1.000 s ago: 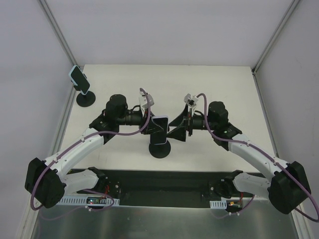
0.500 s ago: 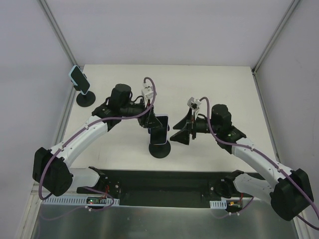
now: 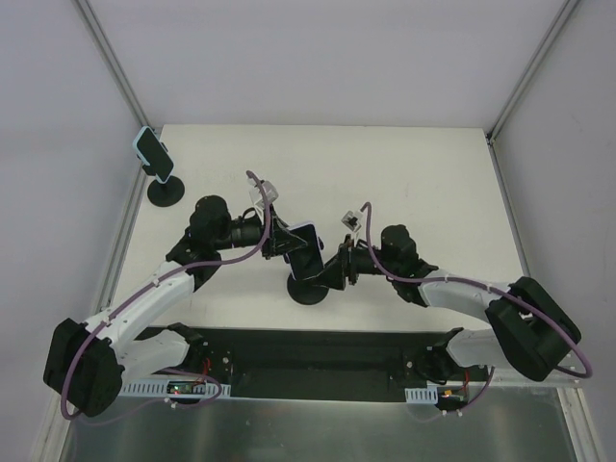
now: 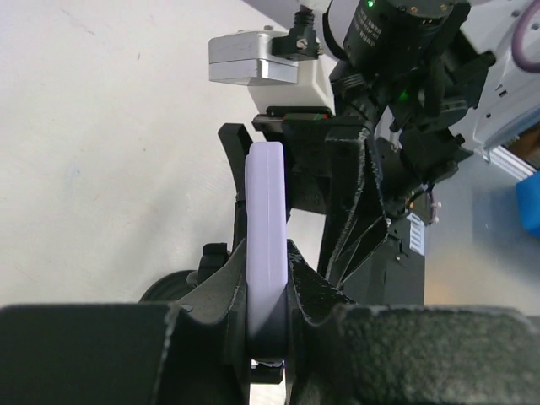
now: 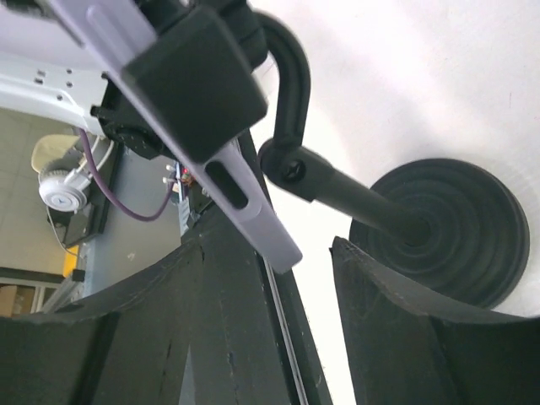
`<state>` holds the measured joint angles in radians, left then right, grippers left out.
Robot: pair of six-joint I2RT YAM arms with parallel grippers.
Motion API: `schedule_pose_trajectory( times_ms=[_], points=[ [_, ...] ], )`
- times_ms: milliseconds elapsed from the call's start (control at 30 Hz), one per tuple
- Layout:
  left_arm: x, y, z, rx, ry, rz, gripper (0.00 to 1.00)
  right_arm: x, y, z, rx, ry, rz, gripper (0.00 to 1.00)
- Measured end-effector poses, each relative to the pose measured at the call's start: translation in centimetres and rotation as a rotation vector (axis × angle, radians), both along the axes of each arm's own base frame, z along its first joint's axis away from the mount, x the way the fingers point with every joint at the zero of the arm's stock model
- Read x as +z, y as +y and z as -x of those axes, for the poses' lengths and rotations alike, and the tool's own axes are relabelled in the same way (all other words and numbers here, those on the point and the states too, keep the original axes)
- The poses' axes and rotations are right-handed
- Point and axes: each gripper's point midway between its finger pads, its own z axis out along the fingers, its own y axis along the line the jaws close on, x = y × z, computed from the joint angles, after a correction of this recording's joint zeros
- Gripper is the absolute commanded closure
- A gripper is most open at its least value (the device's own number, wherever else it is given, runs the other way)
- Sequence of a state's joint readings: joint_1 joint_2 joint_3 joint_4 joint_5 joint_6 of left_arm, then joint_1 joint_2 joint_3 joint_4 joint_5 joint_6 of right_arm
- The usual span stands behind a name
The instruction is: Place the phone on the phone stand
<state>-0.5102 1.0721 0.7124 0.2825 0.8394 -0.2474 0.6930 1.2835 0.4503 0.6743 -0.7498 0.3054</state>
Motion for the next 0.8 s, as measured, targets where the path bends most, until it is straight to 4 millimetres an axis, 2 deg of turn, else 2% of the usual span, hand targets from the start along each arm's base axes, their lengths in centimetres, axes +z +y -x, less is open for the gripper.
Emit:
schedule_pose_trajectory(
  times_ms=[100, 233, 267, 333, 433, 567, 800],
  points=[
    [0.1, 0.2, 0.0, 0.034, -0.025, 0.049, 1.0, 0.4, 0.8, -0.7, -0.02, 0.015, -0.042, 0.39],
    [0.2, 0.0, -0.4, 0.047, -0.021, 0.069, 1.0, 1.2, 1.2, -1.1, -0.036, 0.009, -0.08, 0.3],
    [0.1, 0.0, -0.4, 0.049, -0.019, 0.068, 0.96, 1.3, 1.2, -1.1, -0.039, 0.008, -0.083, 0.28],
    [0.2, 0.1, -0.5, 0.058, -0.01, 0.058, 0.72, 1.4, 1.2, -1.2, -0.042, 0.004, -0.084, 0.26],
    [0.3, 0.1, -0.9, 0.071, 0.005, 0.022, 0.48, 1.9, 1.0, -1.2, -0.047, -0.017, -0.086, 0.25],
    [-0.5, 0.5, -0.7, 0.079, 0.07, -0.036, 0.42, 2.7, 0.5, -0.9, -0.049, -0.059, -0.083, 0.24],
    [-0.4, 0.8, -0.2, 0.077, 0.139, -0.079, 0.45, 3.5, -1.3, -0.8, -0.07, -0.126, -0.046, 0.23]
  ],
)
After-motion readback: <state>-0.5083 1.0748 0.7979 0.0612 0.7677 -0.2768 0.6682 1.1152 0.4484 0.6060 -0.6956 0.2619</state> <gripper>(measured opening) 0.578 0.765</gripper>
